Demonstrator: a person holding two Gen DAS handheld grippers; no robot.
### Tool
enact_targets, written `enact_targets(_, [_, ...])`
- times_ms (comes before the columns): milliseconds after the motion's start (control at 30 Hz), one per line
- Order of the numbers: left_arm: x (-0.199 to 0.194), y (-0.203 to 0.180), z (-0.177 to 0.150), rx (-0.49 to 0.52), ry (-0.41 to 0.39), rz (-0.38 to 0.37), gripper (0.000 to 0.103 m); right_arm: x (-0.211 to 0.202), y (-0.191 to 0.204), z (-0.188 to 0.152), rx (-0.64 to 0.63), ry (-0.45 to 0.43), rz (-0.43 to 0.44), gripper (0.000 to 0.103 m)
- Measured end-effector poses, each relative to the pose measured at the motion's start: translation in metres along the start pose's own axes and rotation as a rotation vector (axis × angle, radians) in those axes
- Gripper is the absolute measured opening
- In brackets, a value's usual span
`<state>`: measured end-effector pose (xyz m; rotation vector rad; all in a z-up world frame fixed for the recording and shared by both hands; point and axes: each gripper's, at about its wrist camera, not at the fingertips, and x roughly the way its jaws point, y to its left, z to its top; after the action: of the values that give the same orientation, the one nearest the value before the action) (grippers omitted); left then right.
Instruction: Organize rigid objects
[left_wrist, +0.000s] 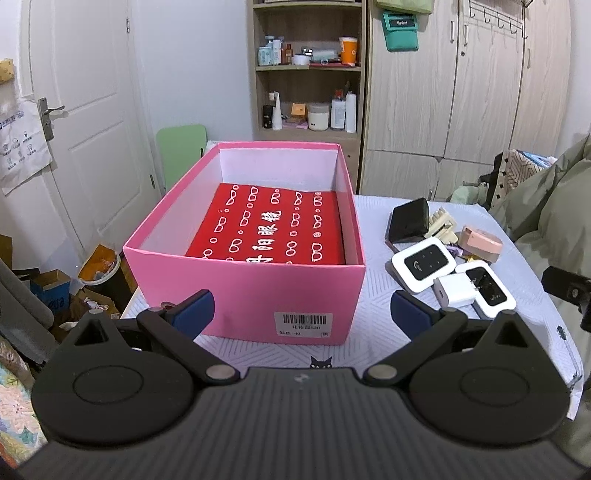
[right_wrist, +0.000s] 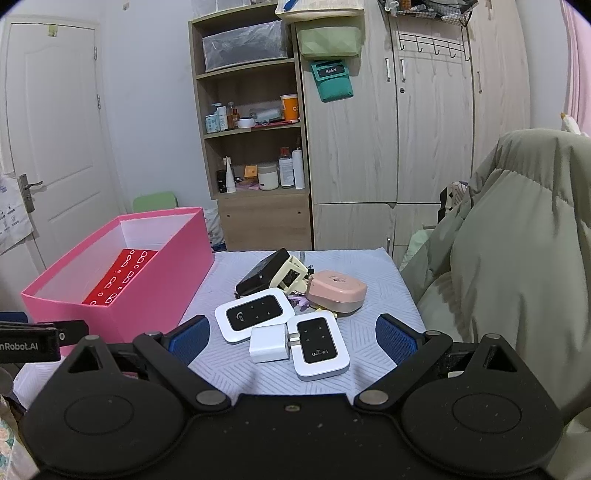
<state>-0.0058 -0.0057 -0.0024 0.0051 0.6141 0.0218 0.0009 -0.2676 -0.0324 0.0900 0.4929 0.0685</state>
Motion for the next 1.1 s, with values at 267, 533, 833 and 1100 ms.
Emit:
enact_targets(267, [-0.0016, 0.0014, -0.0026, 0.004, -0.054, 0.028, 0.103, -0.0032, 0.0060, -0.0012, -0.014, -0.049, 0.015, 0.099])
enact_targets(533, [-0.0023, 0.0011, -0.0032, 0.006, -0.055, 0.022, 0.103, -0.0057, 0.0083, -0.0018, -0.017, -0.090, 0.024, 0.101])
enact_targets(833, [0.0001, 0.0030, -0.0032, 0.002, -0.039, 0.022, 0.103, -0.0018, 0.0063, -0.0013, -0.014, -0.079, 0.014, 0.101])
enact_targets(1100, [0.0024, 0.0033, -0.0041, 0.003, -0.027, 0.021, 0.103, 0.0014, 0.0072, -0.0014, -0.015, -0.070, 0.011, 0.101])
